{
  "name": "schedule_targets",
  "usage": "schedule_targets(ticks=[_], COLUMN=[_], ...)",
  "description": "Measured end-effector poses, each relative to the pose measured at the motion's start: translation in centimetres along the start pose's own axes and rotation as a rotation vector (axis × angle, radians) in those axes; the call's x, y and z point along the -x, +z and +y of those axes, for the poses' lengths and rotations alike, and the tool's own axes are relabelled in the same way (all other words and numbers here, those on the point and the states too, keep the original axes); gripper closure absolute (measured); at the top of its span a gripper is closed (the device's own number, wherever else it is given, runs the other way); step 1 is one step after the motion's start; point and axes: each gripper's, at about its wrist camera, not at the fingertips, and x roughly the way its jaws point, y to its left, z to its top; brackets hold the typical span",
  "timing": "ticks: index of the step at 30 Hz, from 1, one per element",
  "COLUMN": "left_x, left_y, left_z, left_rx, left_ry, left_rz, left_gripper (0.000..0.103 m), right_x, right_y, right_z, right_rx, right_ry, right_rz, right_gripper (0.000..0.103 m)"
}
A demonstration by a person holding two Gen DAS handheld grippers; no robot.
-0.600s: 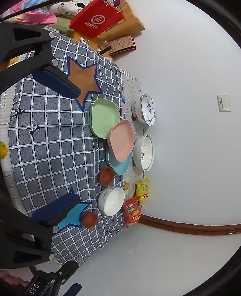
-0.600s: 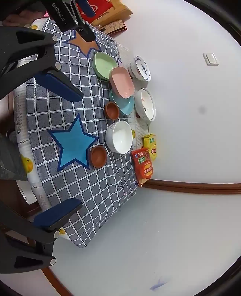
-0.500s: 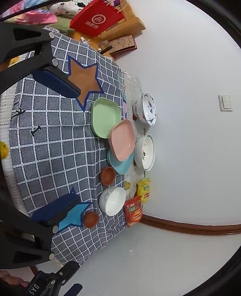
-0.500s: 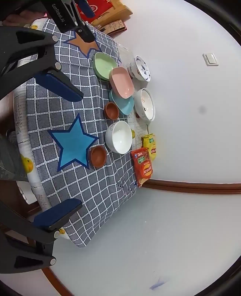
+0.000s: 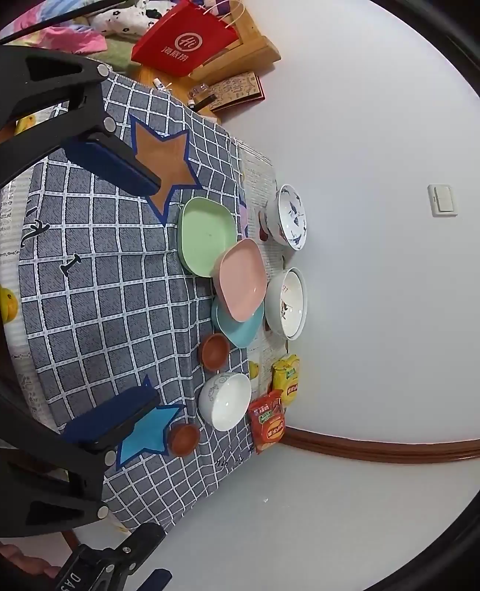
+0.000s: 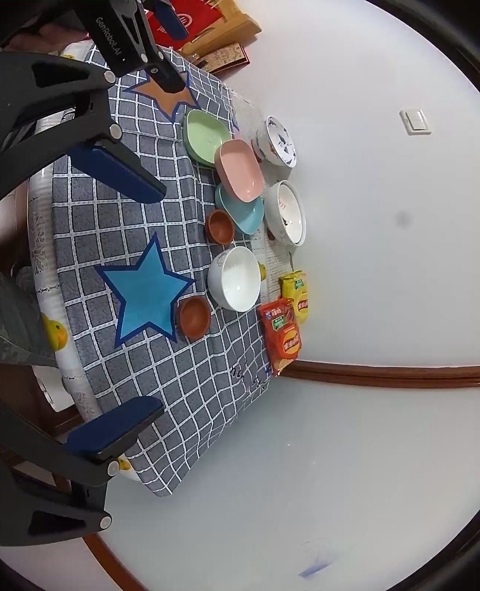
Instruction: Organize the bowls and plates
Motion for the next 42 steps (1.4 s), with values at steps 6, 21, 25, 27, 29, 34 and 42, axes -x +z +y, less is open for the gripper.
schedule_targets(ticks=[6,21,25,27,29,34,42], left_x=[0.18,0.28,0.34,0.34,0.31,0.33,0.37], left_y=[0.10,0.22,0.27,0.25,0.29,0.25,0.22], left_z=[-0.25,-0.36,-0.41,-0.43,-0.48,-0.49,-0.49], left_rx=[-0.008,-0.014,-0.016,-0.015,-0.014,-0.015,-0.016], left_ry=[0.004,0.010,0.011,0.010,0.009,0.011,0.011], left_rz=[-0.004,-0.006,-0.007,-0.007,-0.006,-0.008,-0.008], left_gripper=[0.000,0.000,0.000,0.000,0.000,0.000,0.000], right_x=[0.18,0.23,0.21,0.23,0.24,0.31,0.58], right_y=[-0.24,-0.06,0.02,-0.01,0.00,-0.10,-0.14], right_z=[-0.15,-0.27,-0.24,-0.28,-0.28,-0.25,-0.05], right_rx=[0.000,-0.009,-0.009,-0.010,-0.010,-0.009,-0.007], right_ry=[0.001,0.001,0.002,0.001,0.003,0.003,0.003], right_rz=[-0.009,-0.010,-0.010,-0.010,-0.011,-0.014,-0.018], right_gripper=[0.000,0.000,0.000,0.000,0.000,0.000,0.000])
